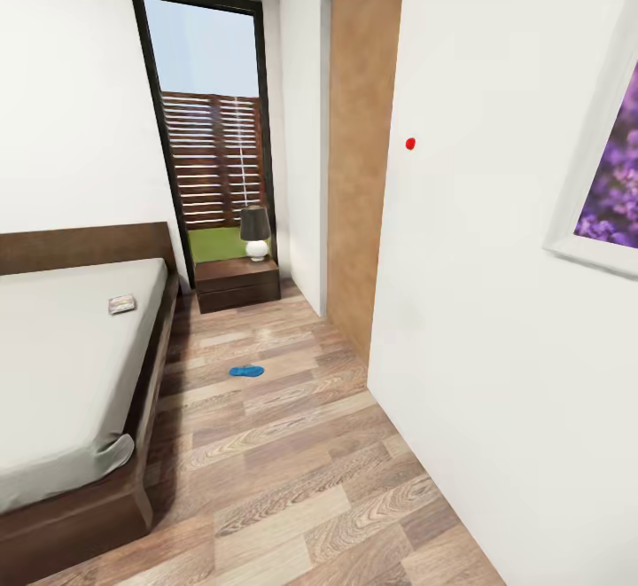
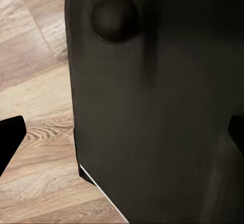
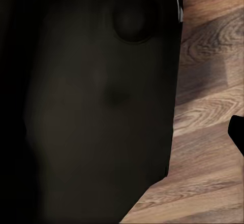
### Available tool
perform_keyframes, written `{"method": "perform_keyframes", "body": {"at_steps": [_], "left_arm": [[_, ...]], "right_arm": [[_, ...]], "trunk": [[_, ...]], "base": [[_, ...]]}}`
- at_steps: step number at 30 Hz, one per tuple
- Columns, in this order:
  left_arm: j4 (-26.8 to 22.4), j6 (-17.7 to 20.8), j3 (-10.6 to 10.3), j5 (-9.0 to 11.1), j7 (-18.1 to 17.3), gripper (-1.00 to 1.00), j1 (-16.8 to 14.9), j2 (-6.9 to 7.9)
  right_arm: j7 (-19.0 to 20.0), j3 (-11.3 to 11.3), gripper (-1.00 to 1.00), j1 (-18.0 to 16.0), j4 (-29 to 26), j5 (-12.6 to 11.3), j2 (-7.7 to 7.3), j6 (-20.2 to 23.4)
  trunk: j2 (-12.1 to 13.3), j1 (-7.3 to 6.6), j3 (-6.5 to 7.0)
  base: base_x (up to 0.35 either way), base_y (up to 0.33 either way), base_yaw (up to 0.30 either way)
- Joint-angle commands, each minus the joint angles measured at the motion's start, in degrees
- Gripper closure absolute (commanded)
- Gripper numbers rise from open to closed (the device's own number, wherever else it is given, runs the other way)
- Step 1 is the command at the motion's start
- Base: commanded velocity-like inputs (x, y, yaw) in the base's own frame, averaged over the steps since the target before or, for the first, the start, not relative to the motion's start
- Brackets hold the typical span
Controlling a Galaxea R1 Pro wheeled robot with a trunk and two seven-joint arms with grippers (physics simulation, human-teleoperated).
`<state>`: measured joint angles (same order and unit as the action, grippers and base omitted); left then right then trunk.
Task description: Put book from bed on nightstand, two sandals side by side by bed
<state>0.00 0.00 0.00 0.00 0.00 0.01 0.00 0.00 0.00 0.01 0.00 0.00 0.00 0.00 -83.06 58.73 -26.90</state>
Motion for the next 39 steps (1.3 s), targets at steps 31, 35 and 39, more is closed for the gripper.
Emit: {"method": "perform_keyframes", "body": {"at_steps": [31, 35, 39], "left_arm": [[-3.8, -0.6, -0.1, 0.2, -0.1, -1.00, -0.1, -0.17], [-3.8, -0.6, -0.1, 0.2, -0.1, -1.00, -0.1, -0.18], [-3.8, -0.6, -0.1, 0.2, -0.1, -1.00, -0.1, -0.18]], "right_arm": [[-0.1, -0.3, -1.00, -0.2, 0.2, -0.3, -0.09, -0.1], [-0.1, -0.3, -1.00, -0.2, 0.2, -0.3, -0.09, -0.1], [-0.1, -0.2, -1.00, -0.2, 0.2, -0.3, -0.09, -0.1]], "trunk": [[0.0, 0.00, -0.03], [0.0, 0.00, -0.03], [0.0, 0.00, -0.03]], "base": [[0.000, 0.000, 0.069], [0.000, 0.000, 0.290], [0.000, 0.000, 0.293]]}}
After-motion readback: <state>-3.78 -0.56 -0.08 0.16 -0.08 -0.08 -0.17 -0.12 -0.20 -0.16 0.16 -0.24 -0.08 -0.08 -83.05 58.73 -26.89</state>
